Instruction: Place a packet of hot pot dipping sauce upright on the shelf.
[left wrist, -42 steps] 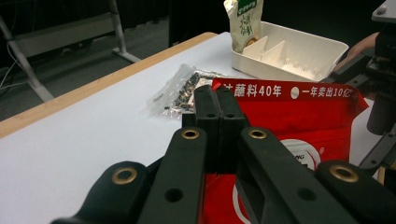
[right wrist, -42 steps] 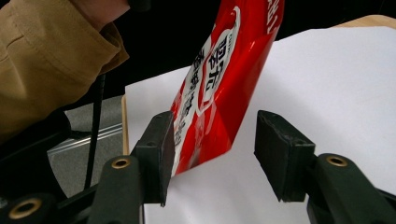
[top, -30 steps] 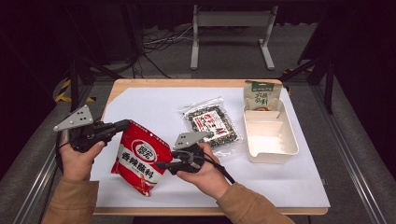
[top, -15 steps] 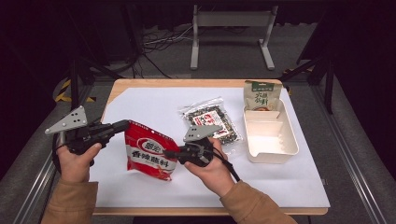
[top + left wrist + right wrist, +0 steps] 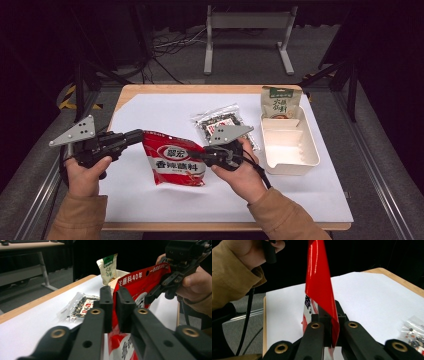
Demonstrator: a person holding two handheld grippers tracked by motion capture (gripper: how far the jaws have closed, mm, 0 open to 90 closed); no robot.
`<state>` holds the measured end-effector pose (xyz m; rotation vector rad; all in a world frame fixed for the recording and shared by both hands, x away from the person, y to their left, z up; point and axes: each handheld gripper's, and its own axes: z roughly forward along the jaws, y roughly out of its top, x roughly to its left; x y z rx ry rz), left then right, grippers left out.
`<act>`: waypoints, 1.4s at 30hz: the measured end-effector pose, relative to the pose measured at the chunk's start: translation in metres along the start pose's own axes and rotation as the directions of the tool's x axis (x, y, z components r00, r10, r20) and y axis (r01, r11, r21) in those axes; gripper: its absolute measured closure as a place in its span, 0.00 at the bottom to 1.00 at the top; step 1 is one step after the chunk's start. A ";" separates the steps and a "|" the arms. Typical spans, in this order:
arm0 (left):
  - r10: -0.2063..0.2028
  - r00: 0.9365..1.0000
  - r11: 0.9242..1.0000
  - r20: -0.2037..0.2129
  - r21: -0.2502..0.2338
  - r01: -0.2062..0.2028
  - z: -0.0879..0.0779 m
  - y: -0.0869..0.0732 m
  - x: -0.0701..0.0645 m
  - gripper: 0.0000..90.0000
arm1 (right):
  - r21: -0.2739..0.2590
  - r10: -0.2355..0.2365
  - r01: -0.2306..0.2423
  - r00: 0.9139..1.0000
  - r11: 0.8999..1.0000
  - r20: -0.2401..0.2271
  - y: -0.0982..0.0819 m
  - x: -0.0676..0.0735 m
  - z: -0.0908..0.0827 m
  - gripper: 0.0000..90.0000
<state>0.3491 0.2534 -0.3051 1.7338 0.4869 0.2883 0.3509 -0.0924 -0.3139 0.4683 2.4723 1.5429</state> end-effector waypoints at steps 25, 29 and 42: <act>-0.016 0.994 0.999 -0.110 0.046 0.021 0.016 -0.029 0.017 0.46 | 0.064 -0.074 0.069 0.995 0.996 0.072 0.010 -0.037 -0.077 0.99; -0.011 0.988 0.996 -0.154 0.085 0.024 0.018 -0.041 0.026 0.44 | 0.060 -0.090 0.085 0.992 0.995 0.092 0.012 -0.043 -0.089 0.99; -0.085 0.978 0.988 -0.192 0.113 0.108 0.025 -0.064 0.041 0.39 | 0.041 -0.124 0.119 0.980 0.992 0.157 0.020 -0.068 -0.129 0.99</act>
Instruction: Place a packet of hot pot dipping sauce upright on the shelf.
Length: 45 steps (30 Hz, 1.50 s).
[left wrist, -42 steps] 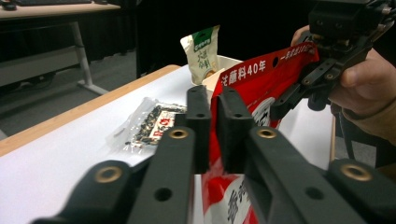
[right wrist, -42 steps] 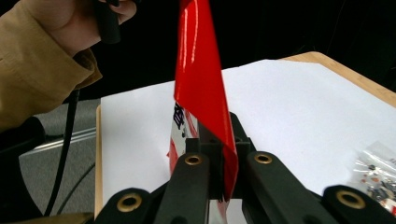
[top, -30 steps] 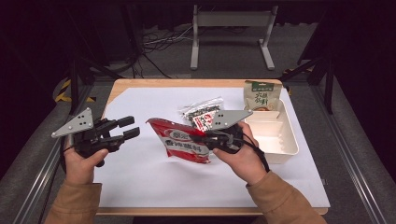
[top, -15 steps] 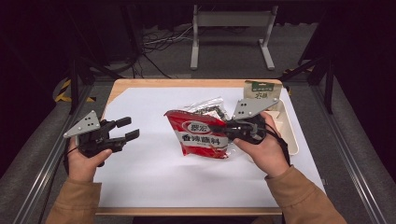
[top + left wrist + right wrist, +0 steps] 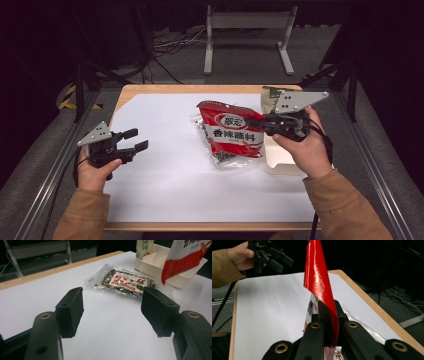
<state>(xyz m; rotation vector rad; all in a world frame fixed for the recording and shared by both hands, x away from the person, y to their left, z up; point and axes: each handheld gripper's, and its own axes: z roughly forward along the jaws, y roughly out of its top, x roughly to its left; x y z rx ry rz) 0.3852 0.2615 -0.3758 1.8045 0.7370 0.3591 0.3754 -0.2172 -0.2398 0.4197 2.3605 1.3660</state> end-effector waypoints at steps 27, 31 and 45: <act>-0.036 0.999 0.998 -0.034 0.050 0.038 0.009 -0.021 0.006 0.35 | -0.071 -0.011 0.017 0.997 0.997 0.081 -0.017 -0.060 -0.043 0.99; -0.044 0.998 0.997 -0.056 0.055 0.047 0.004 -0.024 0.007 0.35 | -0.072 -0.013 0.019 0.996 0.997 0.086 -0.021 -0.070 -0.048 0.99; -0.059 0.996 0.996 -0.073 0.062 0.063 -0.004 -0.031 0.007 0.34 | -0.076 -0.012 0.021 0.992 0.997 0.123 -0.042 -0.104 -0.069 0.99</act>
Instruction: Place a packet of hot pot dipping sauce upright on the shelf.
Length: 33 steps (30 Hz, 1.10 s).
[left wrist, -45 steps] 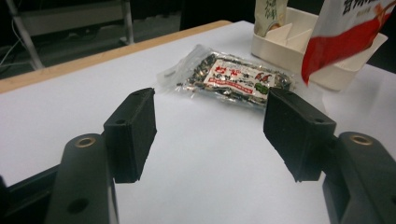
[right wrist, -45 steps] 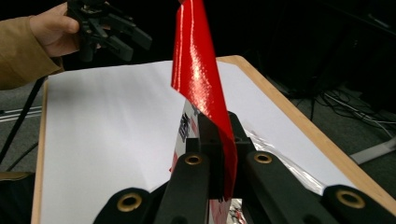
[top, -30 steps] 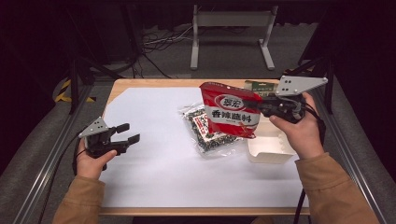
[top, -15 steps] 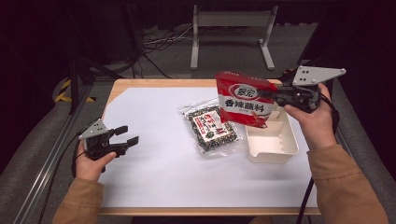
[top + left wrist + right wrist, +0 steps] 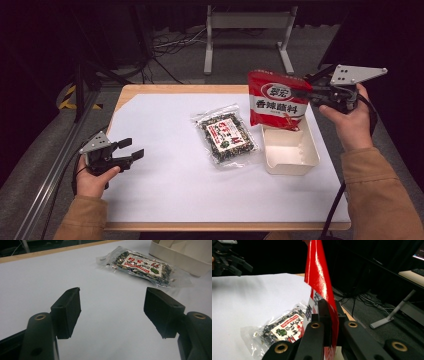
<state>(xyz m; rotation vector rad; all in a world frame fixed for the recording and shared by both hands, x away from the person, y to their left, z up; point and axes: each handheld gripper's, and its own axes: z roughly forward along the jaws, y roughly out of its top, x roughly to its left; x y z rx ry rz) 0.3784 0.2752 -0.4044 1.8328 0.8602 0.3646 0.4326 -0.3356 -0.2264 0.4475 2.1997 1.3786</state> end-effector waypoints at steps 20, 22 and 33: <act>-0.018 1.000 1.000 -0.002 -0.011 0.018 0.000 0.000 0.002 0.34 | 0.064 0.016 -0.020 0.998 0.998 0.062 -0.020 -0.021 0.001 0.99; -0.017 1.000 1.000 0.000 -0.014 0.017 0.000 0.000 0.003 0.34 | 0.077 0.014 -0.019 0.998 0.997 0.068 -0.022 -0.023 0.003 0.99; -0.022 1.000 1.000 -0.002 -0.014 0.022 -0.001 0.000 0.003 0.34 | 0.133 0.007 -0.019 0.996 0.991 0.086 -0.031 -0.028 0.020 0.99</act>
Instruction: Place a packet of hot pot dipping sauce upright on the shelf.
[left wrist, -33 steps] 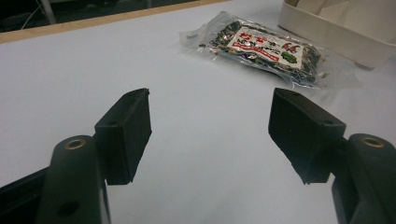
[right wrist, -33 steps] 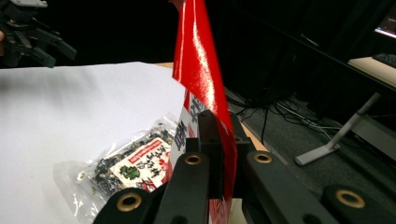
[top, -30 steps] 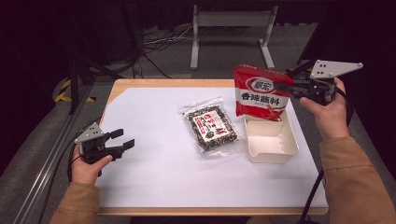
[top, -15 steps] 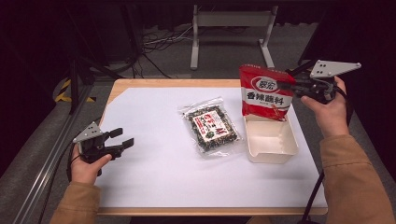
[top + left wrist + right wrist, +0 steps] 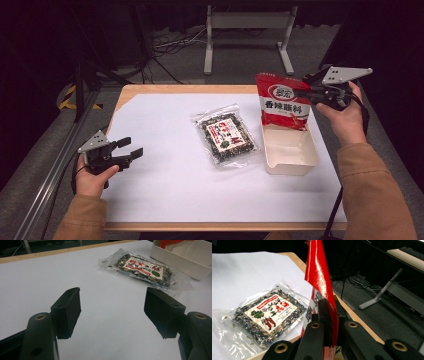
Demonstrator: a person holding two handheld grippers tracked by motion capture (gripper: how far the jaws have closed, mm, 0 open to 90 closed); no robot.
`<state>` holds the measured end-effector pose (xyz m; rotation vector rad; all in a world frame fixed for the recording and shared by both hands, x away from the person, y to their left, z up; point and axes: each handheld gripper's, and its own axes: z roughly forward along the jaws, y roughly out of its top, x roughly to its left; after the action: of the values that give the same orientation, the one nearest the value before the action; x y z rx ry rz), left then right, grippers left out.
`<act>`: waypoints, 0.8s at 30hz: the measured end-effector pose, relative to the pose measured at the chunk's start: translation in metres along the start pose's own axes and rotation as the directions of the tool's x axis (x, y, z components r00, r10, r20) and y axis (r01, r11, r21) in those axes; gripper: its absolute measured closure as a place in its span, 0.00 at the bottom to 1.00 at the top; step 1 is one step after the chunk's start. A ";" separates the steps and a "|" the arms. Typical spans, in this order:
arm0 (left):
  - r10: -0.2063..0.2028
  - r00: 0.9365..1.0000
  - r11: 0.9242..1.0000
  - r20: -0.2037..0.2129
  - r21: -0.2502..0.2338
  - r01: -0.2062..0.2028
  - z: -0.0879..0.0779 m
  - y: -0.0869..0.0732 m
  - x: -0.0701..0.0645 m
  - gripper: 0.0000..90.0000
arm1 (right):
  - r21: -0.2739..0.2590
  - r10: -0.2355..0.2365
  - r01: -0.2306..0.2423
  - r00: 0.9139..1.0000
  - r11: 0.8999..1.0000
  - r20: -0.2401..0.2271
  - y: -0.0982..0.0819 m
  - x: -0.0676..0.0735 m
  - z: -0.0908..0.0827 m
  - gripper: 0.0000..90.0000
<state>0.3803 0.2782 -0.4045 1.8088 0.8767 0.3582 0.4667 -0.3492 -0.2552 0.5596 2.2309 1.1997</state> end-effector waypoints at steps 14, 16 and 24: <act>0.001 1.000 1.000 -0.001 0.006 -0.001 0.001 0.000 0.000 0.34 | 0.010 0.009 -0.009 1.000 1.000 0.012 -0.013 -0.003 0.017 0.99; 0.003 1.000 1.000 -0.002 0.007 -0.003 0.001 0.000 0.000 0.34 | 0.004 0.016 -0.016 1.000 1.000 0.008 -0.016 -0.002 0.018 0.99; 0.011 1.000 1.000 -0.003 0.011 -0.011 0.002 0.000 0.000 0.34 | -0.011 -0.009 0.009 1.000 1.000 -0.027 -0.017 0.003 0.022 0.99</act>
<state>0.3814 0.2768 -0.4055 1.8246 0.8728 0.3631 0.4764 -0.3429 -0.2803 0.5312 2.2452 1.2213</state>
